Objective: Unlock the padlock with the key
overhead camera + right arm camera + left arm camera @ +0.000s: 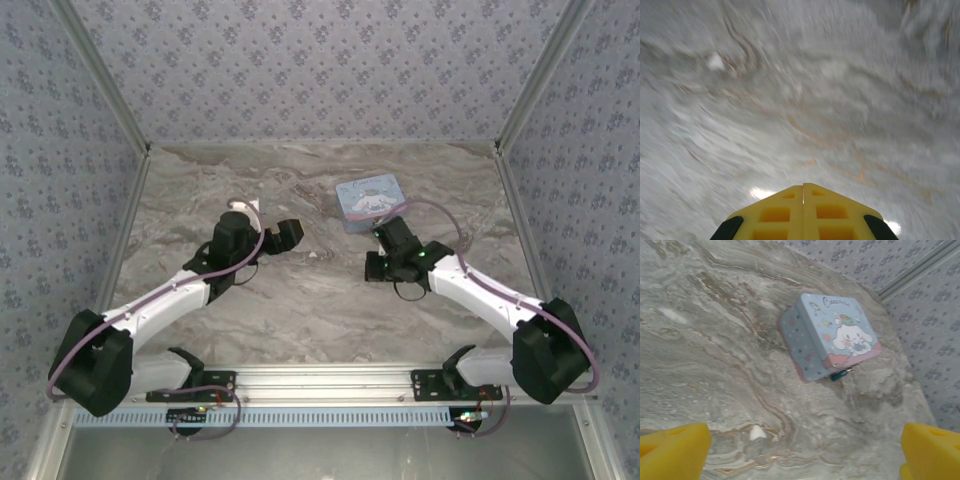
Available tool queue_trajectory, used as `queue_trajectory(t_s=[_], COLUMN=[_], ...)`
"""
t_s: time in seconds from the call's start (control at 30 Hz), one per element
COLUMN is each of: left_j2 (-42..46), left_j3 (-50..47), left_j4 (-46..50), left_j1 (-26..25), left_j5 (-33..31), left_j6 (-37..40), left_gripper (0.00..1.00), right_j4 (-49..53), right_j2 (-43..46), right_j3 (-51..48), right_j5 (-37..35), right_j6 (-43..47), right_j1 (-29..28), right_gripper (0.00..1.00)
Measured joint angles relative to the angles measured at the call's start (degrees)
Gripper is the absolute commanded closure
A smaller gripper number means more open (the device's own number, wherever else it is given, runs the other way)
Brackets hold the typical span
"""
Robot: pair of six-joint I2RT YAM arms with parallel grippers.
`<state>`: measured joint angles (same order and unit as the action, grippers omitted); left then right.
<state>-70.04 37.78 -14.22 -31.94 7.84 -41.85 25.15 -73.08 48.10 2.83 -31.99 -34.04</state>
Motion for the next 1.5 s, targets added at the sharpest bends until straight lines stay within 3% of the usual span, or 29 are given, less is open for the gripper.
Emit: queue_trajectory(t_s=[0.13, 0.27, 0.43, 0.6, 0.77, 1.0, 1.5], left_j2=[-0.5, -3.6, -9.3, -14.3, -19.4, -24.4, -24.7], left_j3=[0.6, 1.1, 1.0, 1.0, 0.7, -0.7, -4.0], left_j4=[-2.2, -4.7, -11.2, -19.3, -28.5, -37.0, -43.1], left_j1=[0.4, 1.7, 2.2, 0.2, -4.3, -9.3, -9.9], left_j5=[2.4, 4.9, 7.4, 8.2, 7.1, 2.8, -4.1], left_j6=[-9.4, -23.5, -42.2, -58.7, -70.6, -76.3, -77.8], left_gripper=[0.1, 0.16, 0.31, 0.38, 0.41, 0.43, 0.51], right_j4=[-6.3, -12.4, -19.2, -24.7, -28.5, -31.1, -31.6], right_j2=[1.1, 1.0, -1.2, -5.8, -9.5, -12.0, -12.4], right_j3=[0.7, 1.0, 2.4, 4.7, 6.2, 6.7, 6.8], right_j5=[1.0, 1.1, 1.8, 2.6, 3.1, 3.4, 4.1], right_j6=[-0.2, -0.2, -0.8, -1.8, -2.6, -3.9, -6.7], right_j1=[2.2, 2.7, 2.6, 1.4, -0.5, -1.8, -4.1], right_gripper=[1.0, 1.0, 1.0, 1.0, 1.0, 1.0, 1.0])
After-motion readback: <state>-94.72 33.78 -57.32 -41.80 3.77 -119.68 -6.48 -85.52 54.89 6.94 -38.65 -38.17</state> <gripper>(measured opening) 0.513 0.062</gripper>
